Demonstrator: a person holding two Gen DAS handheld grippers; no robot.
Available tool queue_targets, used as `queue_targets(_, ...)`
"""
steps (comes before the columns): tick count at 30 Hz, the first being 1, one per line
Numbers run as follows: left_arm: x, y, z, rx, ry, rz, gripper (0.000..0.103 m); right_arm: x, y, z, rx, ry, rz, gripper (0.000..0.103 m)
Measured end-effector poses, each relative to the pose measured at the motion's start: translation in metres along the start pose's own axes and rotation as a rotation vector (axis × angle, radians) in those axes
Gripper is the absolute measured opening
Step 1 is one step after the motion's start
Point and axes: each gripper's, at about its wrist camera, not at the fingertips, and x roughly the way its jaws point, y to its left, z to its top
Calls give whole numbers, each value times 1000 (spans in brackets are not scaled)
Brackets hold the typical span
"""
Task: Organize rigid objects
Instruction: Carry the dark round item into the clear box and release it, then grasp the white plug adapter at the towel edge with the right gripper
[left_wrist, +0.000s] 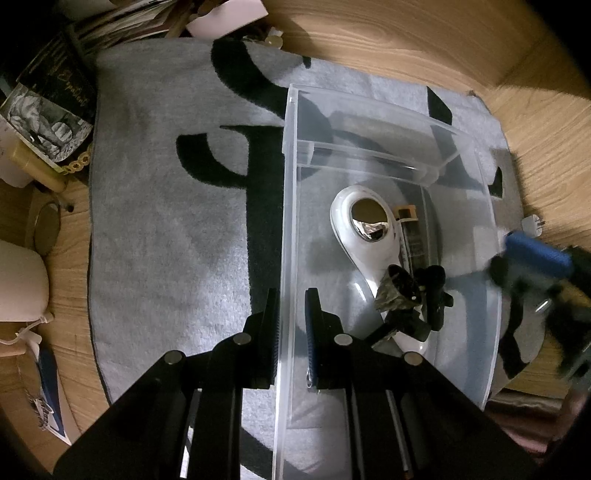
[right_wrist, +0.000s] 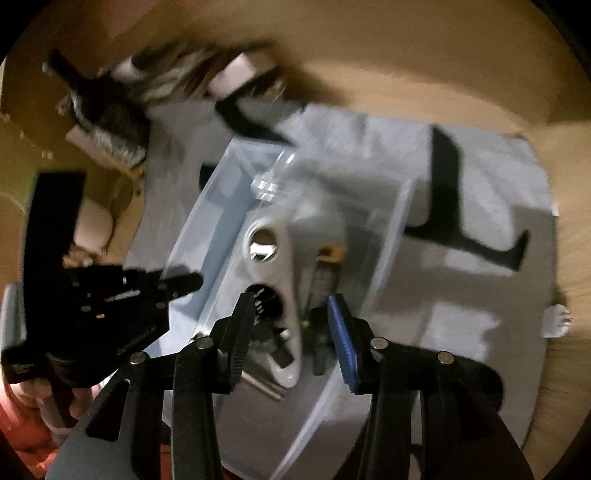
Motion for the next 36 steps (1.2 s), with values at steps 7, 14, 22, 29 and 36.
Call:
queue_targets(7,1,0,3,1,11,4,10,-42,-58,-7,171,-139,-147,44)
queue_targets(14,4,-4,5,2,20,15,10,-54,-158,-38,502,-175,-283,51)
queue_targets(22,7,-5,8,-11,35,20,10,-37,-214,-57,664,-155,-405,52)
queue_targets(29,9,-4,10,-22,50,25,10,-7,-227,-52,700,-105,-440,51)
queue_targets(36,13,-3,14,-33,70,34,10,19,-233,-45,674,-96,-482,54)
